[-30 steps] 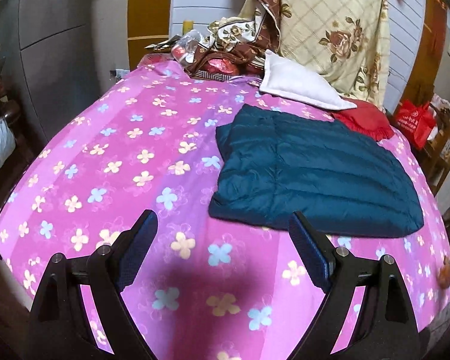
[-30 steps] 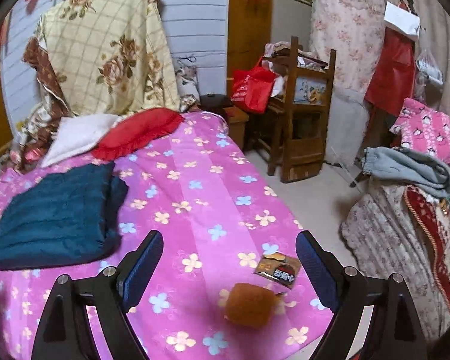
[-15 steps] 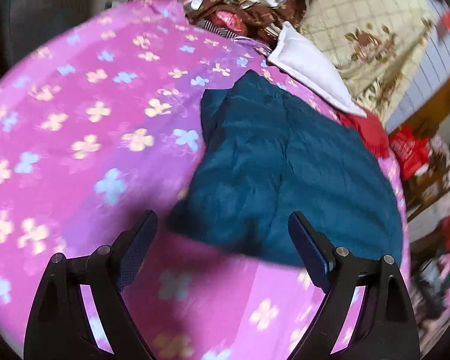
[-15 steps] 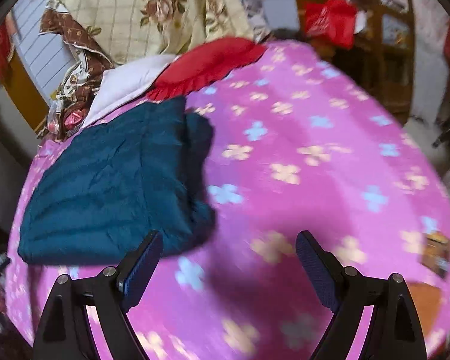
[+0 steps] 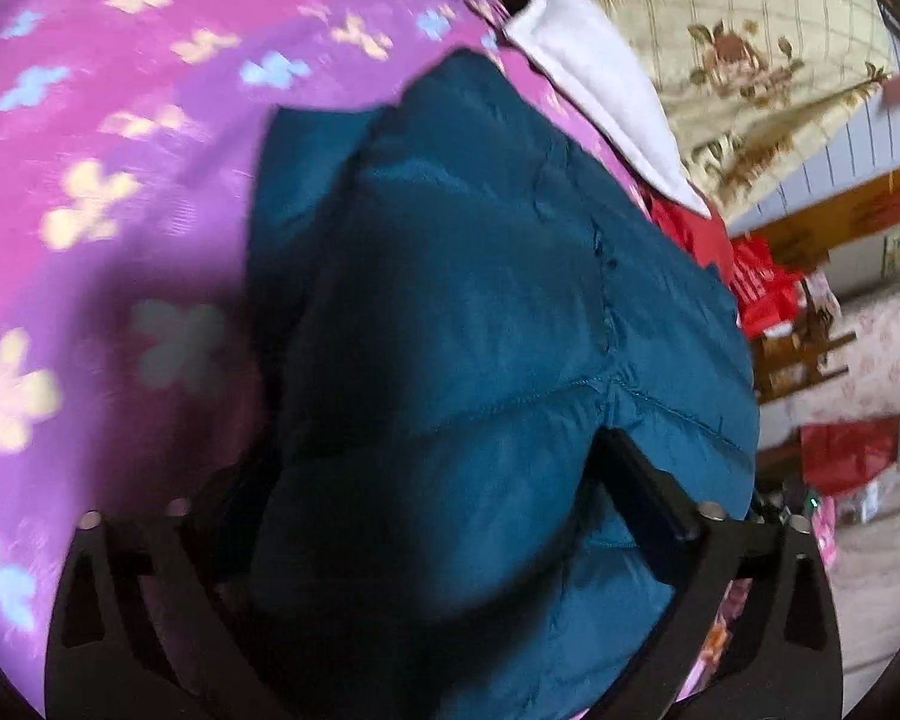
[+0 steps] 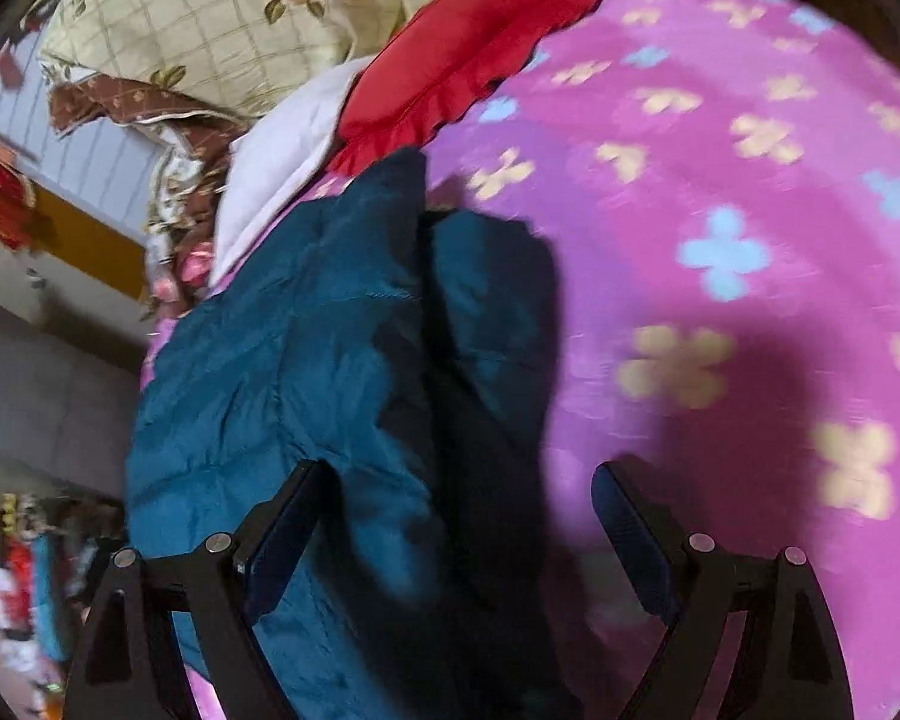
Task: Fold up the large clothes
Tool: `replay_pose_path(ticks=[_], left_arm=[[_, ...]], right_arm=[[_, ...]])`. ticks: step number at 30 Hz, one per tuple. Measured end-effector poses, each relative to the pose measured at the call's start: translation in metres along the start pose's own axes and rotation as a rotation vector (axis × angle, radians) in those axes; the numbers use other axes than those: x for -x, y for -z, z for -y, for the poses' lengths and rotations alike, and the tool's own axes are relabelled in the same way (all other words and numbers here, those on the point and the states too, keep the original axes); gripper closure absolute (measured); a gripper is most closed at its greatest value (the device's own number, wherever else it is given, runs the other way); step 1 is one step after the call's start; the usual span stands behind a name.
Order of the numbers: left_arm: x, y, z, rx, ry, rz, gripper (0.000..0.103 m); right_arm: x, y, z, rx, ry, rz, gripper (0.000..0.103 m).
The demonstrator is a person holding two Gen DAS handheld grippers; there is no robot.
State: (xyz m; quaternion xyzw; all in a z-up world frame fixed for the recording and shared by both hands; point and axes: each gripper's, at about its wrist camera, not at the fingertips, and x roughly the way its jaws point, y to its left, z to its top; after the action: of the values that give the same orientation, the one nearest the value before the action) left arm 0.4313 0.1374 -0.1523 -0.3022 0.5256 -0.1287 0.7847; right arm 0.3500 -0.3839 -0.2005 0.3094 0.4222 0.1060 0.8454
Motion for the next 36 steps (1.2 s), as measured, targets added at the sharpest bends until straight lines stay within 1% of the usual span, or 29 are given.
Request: replay_pose_path(ticks=[1, 2, 3, 4, 5, 7, 9, 11, 14, 16, 17, 18, 19, 20, 21, 22, 24, 26, 28, 30, 31, 33, 35, 36], left_arm=[[-0.003, -0.001, 0.002, -0.006, 0.004, -0.01, 0.001], [-0.004, -0.003, 0.004, -0.012, -0.001, -0.008, 0.001], [-0.005, -0.004, 0.007, -0.023, -0.005, -0.006, 0.004], [-0.006, -0.006, 0.01, -0.03, -0.01, 0.002, 0.014], [-0.005, -0.008, 0.014, -0.042, -0.018, 0.017, 0.02], [-0.002, -0.014, 0.025, -0.071, -0.038, 0.043, 0.037], [0.001, -0.023, 0.033, -0.087, -0.058, 0.066, 0.045], [0.002, -0.031, 0.035, -0.086, -0.061, 0.076, 0.046], [-0.005, -0.037, 0.034, -0.087, -0.08, 0.076, 0.046], [-0.012, -0.038, 0.032, -0.091, -0.099, 0.073, 0.038], [-0.013, -0.037, 0.031, -0.086, -0.107, 0.077, 0.036], [-0.014, -0.037, 0.03, -0.078, -0.111, 0.082, 0.034], [-0.014, -0.036, 0.031, -0.068, -0.113, 0.086, 0.034], [-0.012, -0.036, 0.03, -0.057, -0.115, 0.088, 0.034], [-0.008, -0.034, 0.03, -0.044, -0.117, 0.09, 0.035], [-0.003, -0.033, 0.032, -0.037, -0.114, 0.099, 0.035], [0.014, -0.027, 0.032, -0.034, -0.088, 0.126, 0.035], [0.031, -0.023, 0.031, -0.033, -0.06, 0.144, 0.035], [0.052, -0.018, 0.031, -0.037, -0.05, 0.172, 0.035], [0.068, -0.013, 0.031, -0.044, -0.05, 0.2, 0.035], [0.073, -0.012, 0.031, -0.043, -0.059, 0.209, 0.035], [0.077, -0.007, 0.032, -0.042, -0.091, 0.222, 0.034], [0.071, -0.003, 0.033, -0.05, -0.156, 0.214, 0.034], [0.065, 0.0, 0.031, -0.054, -0.18, 0.204, 0.034]], right_arm=[[-0.004, -0.001, -0.002, 0.009, -0.025, 0.01, 0.017], [-0.009, -0.002, -0.005, 0.009, -0.054, -0.002, 0.023], [-0.015, -0.003, -0.008, 0.004, -0.069, -0.005, 0.033], [-0.018, -0.004, -0.012, 0.01, -0.07, 0.004, 0.041], [-0.019, -0.006, -0.017, 0.02, -0.07, 0.012, 0.046], [-0.016, -0.012, -0.029, 0.033, -0.052, 0.026, 0.06], [-0.013, -0.02, -0.036, 0.046, -0.045, 0.055, 0.064], [-0.015, -0.026, -0.039, 0.051, -0.03, 0.073, 0.065], [-0.02, -0.024, -0.035, 0.051, -0.022, 0.078, 0.065], [-0.021, -0.022, -0.03, 0.031, -0.036, 0.083, 0.063], [-0.02, -0.021, -0.027, 0.02, -0.038, 0.085, 0.061], [-0.02, -0.021, -0.026, 0.01, -0.029, 0.087, 0.058], [-0.018, -0.02, -0.025, -0.006, -0.003, 0.092, 0.05], [-0.016, -0.019, -0.025, -0.016, 0.02, 0.101, 0.046], [-0.011, -0.017, -0.027, -0.027, 0.06, 0.119, 0.039], [-0.005, -0.015, -0.03, -0.025, 0.087, 0.132, 0.036], [0.008, -0.01, -0.039, 0.005, 0.142, 0.161, 0.036], [0.028, -0.005, -0.05, 0.058, 0.22, 0.207, 0.036], [0.047, 0.001, -0.058, 0.097, 0.289, 0.259, 0.036], [0.062, 0.008, -0.071, 0.149, 0.334, 0.314, 0.036], [0.066, 0.011, -0.078, 0.174, 0.35, 0.328, 0.036], [0.069, 0.019, -0.09, 0.22, 0.354, 0.34, 0.036], [0.062, 0.025, -0.101, 0.252, 0.349, 0.328, 0.036], [0.054, 0.029, -0.107, 0.266, 0.338, 0.307, 0.036]])
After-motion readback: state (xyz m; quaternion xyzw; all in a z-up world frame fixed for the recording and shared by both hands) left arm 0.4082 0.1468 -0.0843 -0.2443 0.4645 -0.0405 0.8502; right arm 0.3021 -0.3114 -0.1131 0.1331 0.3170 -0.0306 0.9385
